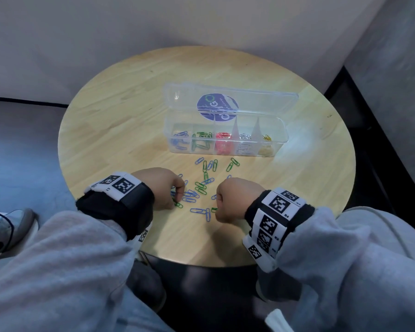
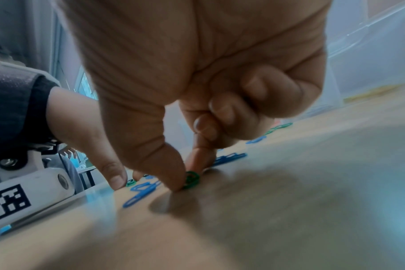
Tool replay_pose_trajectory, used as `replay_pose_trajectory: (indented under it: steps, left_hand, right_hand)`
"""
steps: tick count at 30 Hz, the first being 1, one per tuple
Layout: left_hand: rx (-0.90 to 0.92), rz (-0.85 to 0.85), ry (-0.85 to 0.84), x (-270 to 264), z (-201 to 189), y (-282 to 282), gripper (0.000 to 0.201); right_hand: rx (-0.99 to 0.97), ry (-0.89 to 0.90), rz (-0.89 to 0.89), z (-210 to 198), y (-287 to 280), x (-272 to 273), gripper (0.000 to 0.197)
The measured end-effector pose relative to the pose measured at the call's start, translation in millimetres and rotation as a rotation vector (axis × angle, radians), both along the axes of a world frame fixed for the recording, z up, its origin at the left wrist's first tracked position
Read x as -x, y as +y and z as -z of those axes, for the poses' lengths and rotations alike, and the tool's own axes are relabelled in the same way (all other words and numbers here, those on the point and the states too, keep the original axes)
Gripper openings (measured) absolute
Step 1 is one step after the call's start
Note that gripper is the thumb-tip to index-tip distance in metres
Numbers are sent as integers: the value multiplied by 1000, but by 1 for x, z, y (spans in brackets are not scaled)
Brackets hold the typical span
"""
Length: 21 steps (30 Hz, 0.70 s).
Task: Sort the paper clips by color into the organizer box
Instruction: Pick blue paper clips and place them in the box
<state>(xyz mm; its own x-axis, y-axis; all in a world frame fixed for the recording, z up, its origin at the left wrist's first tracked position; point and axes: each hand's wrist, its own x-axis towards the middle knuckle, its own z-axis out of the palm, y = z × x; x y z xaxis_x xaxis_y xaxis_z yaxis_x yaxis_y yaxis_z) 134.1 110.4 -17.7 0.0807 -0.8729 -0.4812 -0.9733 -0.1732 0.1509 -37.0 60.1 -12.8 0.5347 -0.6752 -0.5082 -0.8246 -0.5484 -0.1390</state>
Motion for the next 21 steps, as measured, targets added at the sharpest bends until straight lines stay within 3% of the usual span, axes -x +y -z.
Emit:
replay_pose_trajectory:
  steps: [8, 21]
  left_hand:
    - [6, -27, 37, -3, 3, -1, 16]
    - [-20, -50, 50, 3, 5, -3, 13]
  right_hand:
    - [-48, -102, -15, 0, -1, 5, 16]
    - [-51, -42, -88, 2, 4, -1, 1]
